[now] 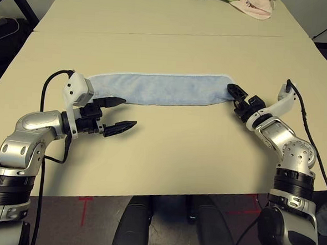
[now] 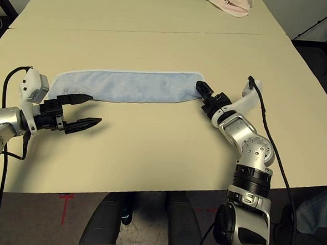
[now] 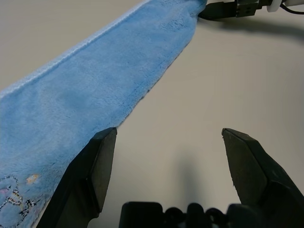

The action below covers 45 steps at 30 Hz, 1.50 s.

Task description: Fold the towel and set it aside.

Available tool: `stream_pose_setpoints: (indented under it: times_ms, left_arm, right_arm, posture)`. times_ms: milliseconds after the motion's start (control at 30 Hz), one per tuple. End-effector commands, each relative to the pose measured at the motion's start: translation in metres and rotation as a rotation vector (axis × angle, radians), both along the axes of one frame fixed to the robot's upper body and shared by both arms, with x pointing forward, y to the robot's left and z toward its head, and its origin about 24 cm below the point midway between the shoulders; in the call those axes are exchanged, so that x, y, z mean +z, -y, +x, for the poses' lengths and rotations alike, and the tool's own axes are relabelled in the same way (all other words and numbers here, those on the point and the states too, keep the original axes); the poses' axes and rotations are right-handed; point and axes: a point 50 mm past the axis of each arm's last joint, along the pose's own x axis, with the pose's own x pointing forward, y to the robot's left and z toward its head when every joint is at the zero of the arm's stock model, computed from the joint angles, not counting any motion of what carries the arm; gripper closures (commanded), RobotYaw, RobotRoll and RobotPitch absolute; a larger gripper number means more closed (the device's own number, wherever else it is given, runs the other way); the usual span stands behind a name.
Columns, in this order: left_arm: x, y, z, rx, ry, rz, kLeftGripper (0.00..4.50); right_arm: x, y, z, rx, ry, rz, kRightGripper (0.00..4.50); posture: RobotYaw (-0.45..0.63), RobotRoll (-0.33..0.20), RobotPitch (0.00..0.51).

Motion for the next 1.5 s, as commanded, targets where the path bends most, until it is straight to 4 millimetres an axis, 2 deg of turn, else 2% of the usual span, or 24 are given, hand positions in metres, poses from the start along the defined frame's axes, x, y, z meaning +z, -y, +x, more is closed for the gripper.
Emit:
stream_pose_setpoints:
  times_ms: [33,67,167,500,833,1033,1300,1500]
  left_arm:
    - [-0.001,-0.001,-0.003,-0.006,-0.020,0.019,0.02]
    - [-0.001,-0.001,-0.003,-0.005,-0.021,0.019,0.02]
    - [-0.002,-0.002,-0.004,-0.004,-0.026,0.022,0.00]
    - [-0.002,-0.002,-0.005,-0.002,-0.041,0.025,0.00]
    - [0.002,-0.001,-0.002,0.003,-0.051,0.002,0.00]
    - [0.011,0.000,0.004,0.013,-0.032,-0.039,0.00]
    - [0.015,0.003,0.008,0.015,-0.020,-0.063,0.00]
    - [0.015,0.004,0.009,0.014,-0.021,-0.062,0.00]
  right_arm:
    - [-0.020,0.013,-0.002,-0.061,-0.109,-0.047,0.04]
    - [-0.021,0.013,-0.002,-0.062,-0.119,-0.061,0.04]
    - [-0.023,0.013,-0.001,-0.061,-0.132,-0.078,0.66]
    - [-0.022,0.018,-0.001,-0.063,-0.120,-0.095,4.45]
    - [-0.015,0.036,-0.006,-0.073,-0.082,-0.175,4.49]
    - [-0.004,0.054,-0.002,-0.100,-0.042,-0.238,4.49]
    - [0.012,0.066,0.003,-0.124,0.033,-0.311,4.49]
    - [0.037,0.057,0.007,-0.068,0.161,-0.350,4.49]
  posture:
    - [0.00,0.000,0.203]
    - [0.00,0.000,0.202]
    - [0.01,0.000,0.201]
    - [0.00,0.000,0.199]
    - [-0.01,0.000,0.196]
    - [-0.01,0.000,0.193]
    - [-0.02,0.000,0.191]
    - [-0.02,0.000,0.191]
